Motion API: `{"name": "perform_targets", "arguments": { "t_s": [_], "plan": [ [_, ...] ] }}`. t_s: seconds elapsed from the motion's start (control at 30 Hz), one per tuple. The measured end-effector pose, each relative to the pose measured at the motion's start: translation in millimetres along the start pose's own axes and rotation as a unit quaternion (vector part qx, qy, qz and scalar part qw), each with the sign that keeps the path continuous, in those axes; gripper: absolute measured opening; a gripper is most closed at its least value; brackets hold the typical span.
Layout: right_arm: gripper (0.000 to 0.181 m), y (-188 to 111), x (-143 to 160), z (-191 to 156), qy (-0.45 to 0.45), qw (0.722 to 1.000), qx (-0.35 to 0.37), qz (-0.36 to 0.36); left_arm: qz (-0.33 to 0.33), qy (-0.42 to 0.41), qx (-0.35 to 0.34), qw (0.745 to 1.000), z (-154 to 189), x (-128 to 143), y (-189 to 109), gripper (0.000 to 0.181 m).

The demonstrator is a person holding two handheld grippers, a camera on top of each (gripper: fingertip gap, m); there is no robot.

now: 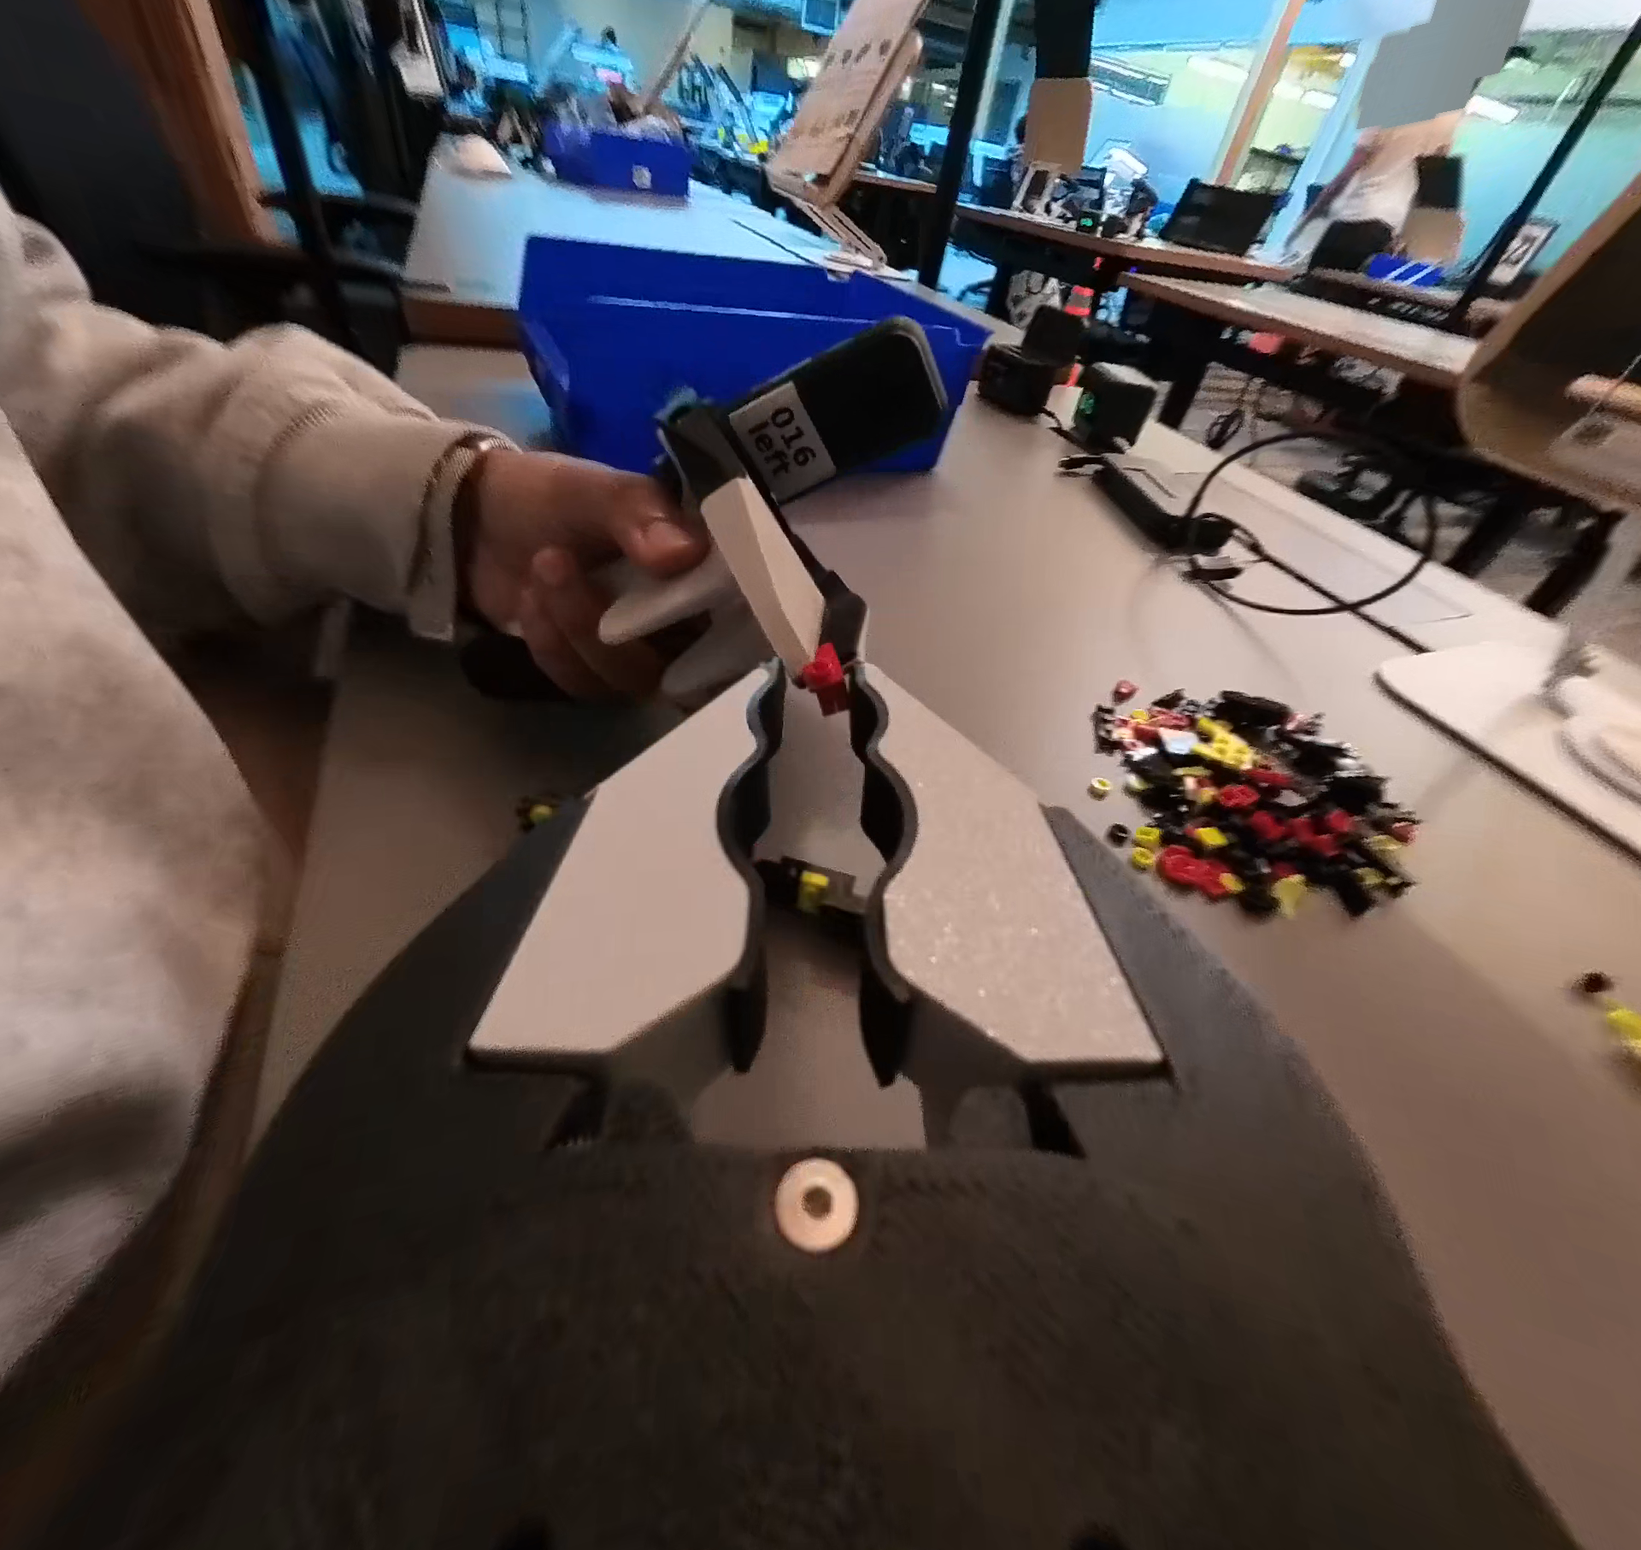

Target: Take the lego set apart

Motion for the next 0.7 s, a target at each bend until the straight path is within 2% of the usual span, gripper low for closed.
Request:
{"name": "perform_targets", "arguments": {
  "t_s": [0.43,0.6,0.7],
  "plan": [
    [0.01,-4.4,1.3,-8.6,-0.136,0.99,0.033,0.003,-0.015,-0.019,-0.012,1.0,-4.2,1.6,-2.7,0.0],
    [0.005,-4.0,3.3,-4.4,-0.097,0.995,-0.005,-0.039,-0.058,0.009,-0.046,0.997,-2.9,2.6,-2.1,0.0],
    [0.005,-4.5,1.2,-1.5,-0.055,0.997,-0.018,-0.044,-0.059,0.013,-0.042,0.997,-1.2,2.1,-1.0,0.0]
  ]
}}
Point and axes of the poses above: each gripper's, where its closed fingertips meet, y out along the fingers, x out of its underside, z = x × y across the jaws, the point moved 10 cm from there along -y, back along the fingers, and after that the axes turned 13 degrees about x, right-handed, at the moved point
